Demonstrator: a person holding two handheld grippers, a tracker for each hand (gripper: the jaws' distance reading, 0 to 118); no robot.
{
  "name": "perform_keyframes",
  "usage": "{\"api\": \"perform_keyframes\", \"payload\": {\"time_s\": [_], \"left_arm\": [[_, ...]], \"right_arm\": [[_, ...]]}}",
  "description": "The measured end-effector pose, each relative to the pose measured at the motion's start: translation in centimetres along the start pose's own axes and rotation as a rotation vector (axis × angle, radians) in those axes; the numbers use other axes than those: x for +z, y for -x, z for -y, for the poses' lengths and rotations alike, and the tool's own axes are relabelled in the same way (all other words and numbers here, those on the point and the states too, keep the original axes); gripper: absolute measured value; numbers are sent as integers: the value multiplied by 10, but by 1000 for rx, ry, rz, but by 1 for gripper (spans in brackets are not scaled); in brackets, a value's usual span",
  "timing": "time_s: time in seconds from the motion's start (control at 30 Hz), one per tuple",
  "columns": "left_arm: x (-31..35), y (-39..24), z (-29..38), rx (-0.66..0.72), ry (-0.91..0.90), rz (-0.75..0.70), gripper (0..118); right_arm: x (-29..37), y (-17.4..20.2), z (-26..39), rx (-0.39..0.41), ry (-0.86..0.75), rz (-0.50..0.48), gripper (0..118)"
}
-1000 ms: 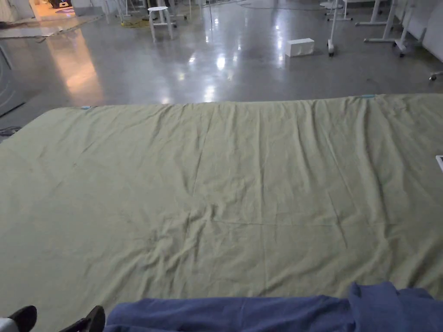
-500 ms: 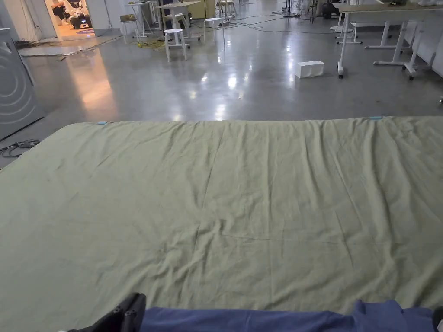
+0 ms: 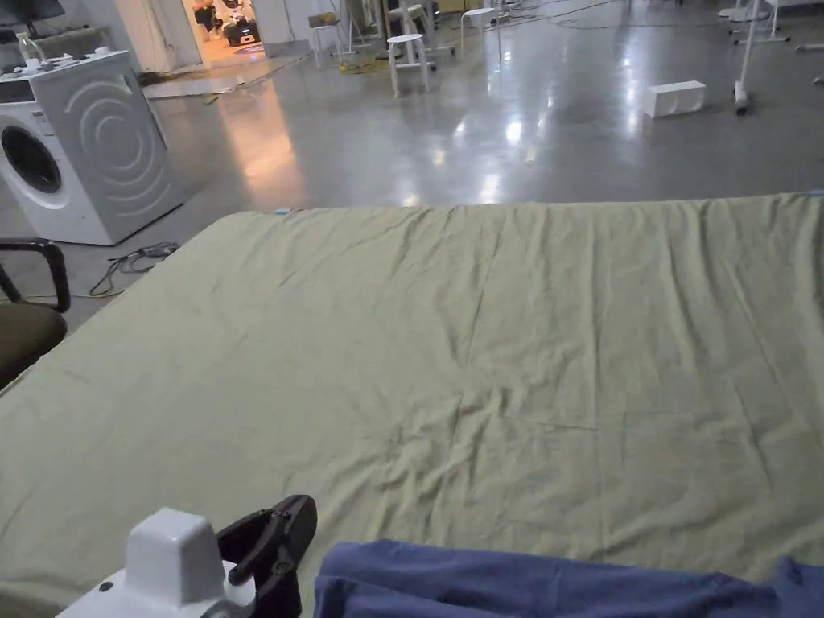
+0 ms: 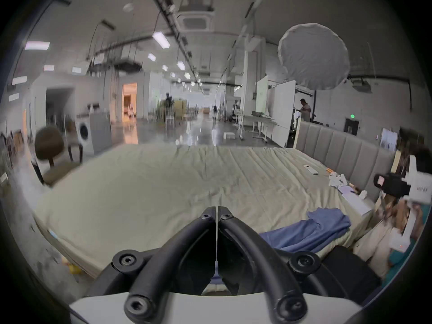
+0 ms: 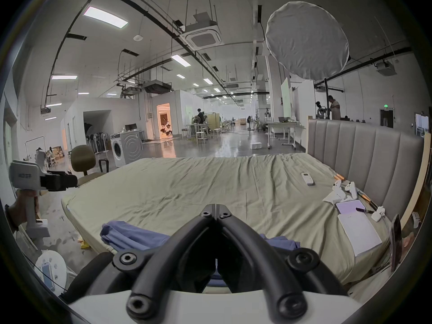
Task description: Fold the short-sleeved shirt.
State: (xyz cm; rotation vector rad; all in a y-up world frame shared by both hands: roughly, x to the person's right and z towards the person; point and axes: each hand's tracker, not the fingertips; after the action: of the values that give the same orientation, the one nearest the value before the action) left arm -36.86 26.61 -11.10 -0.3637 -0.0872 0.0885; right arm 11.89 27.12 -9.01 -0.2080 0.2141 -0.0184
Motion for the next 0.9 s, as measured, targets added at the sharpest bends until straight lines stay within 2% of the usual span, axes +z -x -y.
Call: {"api": "perform_keyframes", "payload": {"time_s": [0.03,0.07,0.1,0.13,0.17,0.3,0.43,0.53,0.57,0.6,0.67,0.73,0.8,0.9], "left_arm": [[-14,20,6,74,63,55,12],[-30,40,18,170,133,145,34],[-42,54,31,234,158,189,73],[-58,68,46,300,176,179,94],[-72,79,60,350,223,153,99],[-117,114,102,629,302,203,98],[-151,136,138,865,364,232,97],[-158,132,149,1008,277,339,92],[-161,133,152,1072,282,365,85],[-166,132,155,1130,306,356,64],[-168,125,157,1101,327,354,20],[-173,117,159,1026,426,268,14],[-172,118,163,1074,378,327,14],[-159,121,147,1033,298,269,11]], "right_arm": [[-1,-1,2,-6,15,3,0],[-2,-3,4,-13,26,2,0],[-1,0,4,-20,34,-4,0],[-2,-1,6,-26,49,-12,0],[-4,-2,7,-23,67,-18,0],[-8,4,5,23,114,-9,0],[-10,8,3,23,139,-11,0],[-11,13,4,20,170,-26,0],[-11,14,5,27,183,-25,0],[-12,16,5,38,200,-24,0],[-13,18,7,53,213,-25,0],[-14,21,7,61,225,-26,0],[-14,22,7,62,229,-28,0],[-15,22,6,65,234,-36,0]]}}
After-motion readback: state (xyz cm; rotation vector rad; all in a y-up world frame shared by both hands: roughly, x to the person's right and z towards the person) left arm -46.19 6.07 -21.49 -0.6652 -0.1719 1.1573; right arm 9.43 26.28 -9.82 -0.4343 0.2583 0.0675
